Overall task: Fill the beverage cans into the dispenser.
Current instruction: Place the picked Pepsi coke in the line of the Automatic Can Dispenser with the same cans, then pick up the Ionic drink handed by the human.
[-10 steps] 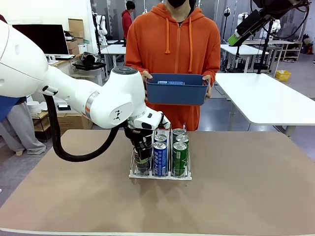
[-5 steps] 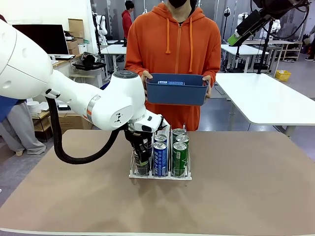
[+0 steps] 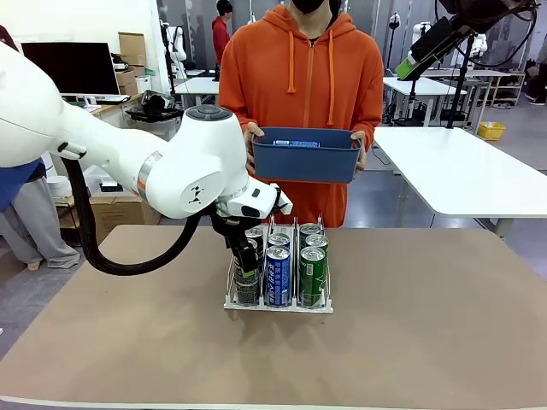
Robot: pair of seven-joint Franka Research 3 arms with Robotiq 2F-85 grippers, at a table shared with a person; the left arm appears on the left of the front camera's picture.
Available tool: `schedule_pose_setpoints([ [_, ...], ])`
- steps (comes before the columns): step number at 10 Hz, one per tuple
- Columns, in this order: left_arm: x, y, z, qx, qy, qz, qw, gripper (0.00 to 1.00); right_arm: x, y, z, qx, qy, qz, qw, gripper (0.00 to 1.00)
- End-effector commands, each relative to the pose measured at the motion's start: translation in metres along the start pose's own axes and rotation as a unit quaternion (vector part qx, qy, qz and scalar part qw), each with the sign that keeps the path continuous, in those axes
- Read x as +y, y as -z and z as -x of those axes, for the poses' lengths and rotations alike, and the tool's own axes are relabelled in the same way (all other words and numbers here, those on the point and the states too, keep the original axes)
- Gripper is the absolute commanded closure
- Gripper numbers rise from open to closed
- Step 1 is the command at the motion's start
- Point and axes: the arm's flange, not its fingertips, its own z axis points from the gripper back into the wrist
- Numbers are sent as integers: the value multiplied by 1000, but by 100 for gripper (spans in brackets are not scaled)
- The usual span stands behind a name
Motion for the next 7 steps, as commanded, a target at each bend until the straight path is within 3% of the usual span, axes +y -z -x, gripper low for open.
schedule_pose_setpoints([
  [1, -9, -7, 8, 5, -10, -27, 1000, 0, 0, 0, 0, 1, -1, 0, 1000, 0],
  [7, -1, -7, 3, -2, -2, -9, 1000, 0, 0, 0, 0, 1, -1, 0, 1000, 0],
])
